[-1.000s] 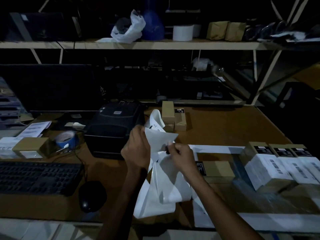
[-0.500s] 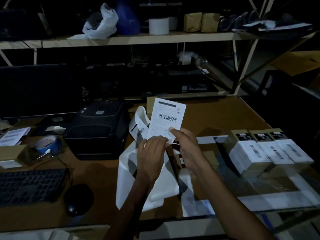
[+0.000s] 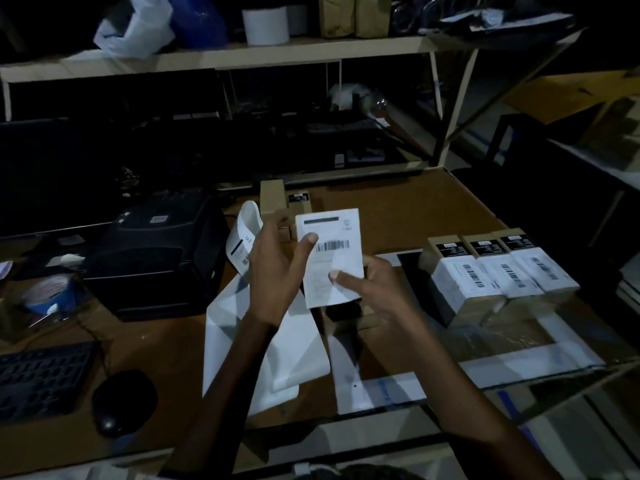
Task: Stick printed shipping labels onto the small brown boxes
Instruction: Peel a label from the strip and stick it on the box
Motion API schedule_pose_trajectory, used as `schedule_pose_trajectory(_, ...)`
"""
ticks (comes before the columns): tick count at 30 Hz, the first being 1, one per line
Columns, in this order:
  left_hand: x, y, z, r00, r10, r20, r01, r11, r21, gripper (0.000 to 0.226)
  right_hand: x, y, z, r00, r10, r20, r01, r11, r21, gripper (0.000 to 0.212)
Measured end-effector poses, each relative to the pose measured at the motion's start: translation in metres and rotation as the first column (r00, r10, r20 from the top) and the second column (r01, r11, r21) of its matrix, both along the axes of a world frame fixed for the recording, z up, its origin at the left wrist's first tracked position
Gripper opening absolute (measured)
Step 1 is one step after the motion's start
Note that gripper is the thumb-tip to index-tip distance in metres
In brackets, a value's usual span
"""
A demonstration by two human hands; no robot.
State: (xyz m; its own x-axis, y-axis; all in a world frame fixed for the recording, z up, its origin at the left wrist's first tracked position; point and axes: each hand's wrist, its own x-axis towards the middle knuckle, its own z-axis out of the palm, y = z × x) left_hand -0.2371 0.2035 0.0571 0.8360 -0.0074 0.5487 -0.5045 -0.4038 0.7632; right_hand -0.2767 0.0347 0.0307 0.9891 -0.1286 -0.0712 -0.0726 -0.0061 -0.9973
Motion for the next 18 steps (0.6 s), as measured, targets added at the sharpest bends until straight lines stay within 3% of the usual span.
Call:
schedule_pose_trajectory(3, 0.018, -0.008, 0.015, 0.977, -0.075, -0.200, 0.090, 0.994, 0.068, 0.057, -0.007, 0.000, -0.008, 0.995, 0.097, 0.000, -0.097, 0.995, 0.001, 0.032)
schedule_pose_trajectory(5, 0.029, -0.011, 0.017, 0.962, -0.131, -0.239, 0.165, 0.978, 0.128, 0.043, -0.009, -0.001, -0.011, 0.993, 0.115, -0.014, -0.115, 0.993, 0.013, 0.039)
schedule_pose_trajectory(9, 0.041, -0.022, 0.016, 0.948, -0.222, -0.227, 0.251, 0.962, 0.105, 0.013, -0.015, -0.009, -0.017, 0.993, 0.105, -0.045, -0.102, 0.993, 0.063, 0.048)
schedule_pose_trajectory(15, 0.046, -0.049, 0.000, 0.932, -0.265, -0.247, 0.301, 0.946, 0.121, 0.014, -0.027, -0.017, -0.033, 0.984, -0.078, -0.162, 0.105, 0.981, 0.162, 0.051)
schedule_pose_trajectory(18, 0.052, -0.057, -0.011, 0.919, -0.294, -0.263, 0.332, 0.937, 0.111, 0.014, -0.033, -0.021, -0.043, 0.957, -0.158, -0.243, 0.209, 0.957, 0.203, 0.038)
